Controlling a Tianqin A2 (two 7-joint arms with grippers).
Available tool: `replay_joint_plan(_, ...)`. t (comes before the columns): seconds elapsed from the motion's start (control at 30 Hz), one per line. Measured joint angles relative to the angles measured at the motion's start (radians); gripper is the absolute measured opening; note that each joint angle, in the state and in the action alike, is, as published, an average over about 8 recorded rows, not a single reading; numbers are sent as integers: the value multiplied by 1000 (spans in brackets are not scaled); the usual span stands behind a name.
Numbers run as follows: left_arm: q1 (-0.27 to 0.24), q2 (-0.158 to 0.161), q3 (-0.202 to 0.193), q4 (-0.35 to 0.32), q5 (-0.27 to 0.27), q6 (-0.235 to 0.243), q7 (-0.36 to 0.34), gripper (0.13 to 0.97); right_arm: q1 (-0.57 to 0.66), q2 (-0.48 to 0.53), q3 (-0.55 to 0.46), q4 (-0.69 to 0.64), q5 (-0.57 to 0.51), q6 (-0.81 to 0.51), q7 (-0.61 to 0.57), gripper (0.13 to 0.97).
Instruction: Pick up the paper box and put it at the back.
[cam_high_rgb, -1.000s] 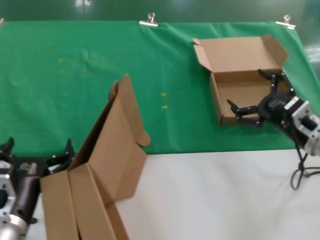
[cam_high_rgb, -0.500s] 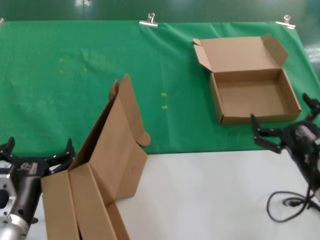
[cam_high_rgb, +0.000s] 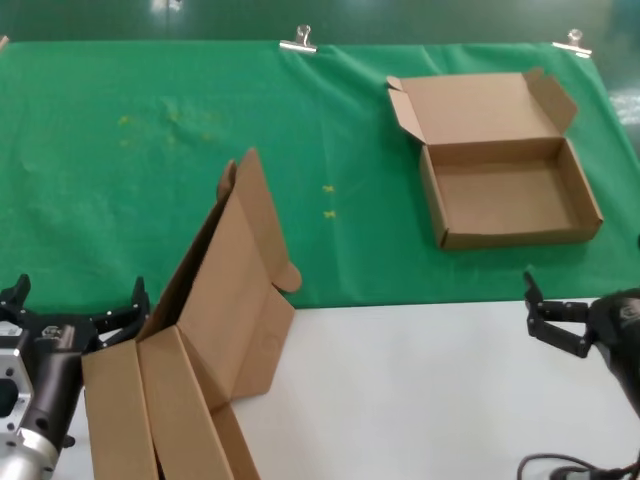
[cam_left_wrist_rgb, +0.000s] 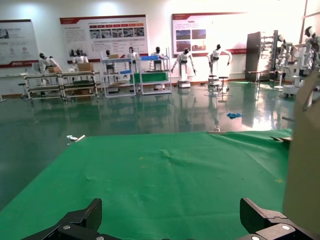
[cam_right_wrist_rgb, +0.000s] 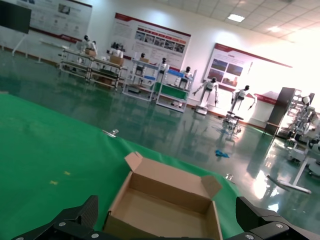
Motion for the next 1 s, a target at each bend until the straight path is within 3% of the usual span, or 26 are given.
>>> replay_joint_plan(1.0,0,0,0,0,0,0,0,966,0,-14,-37,-22,-72,44,168,966)
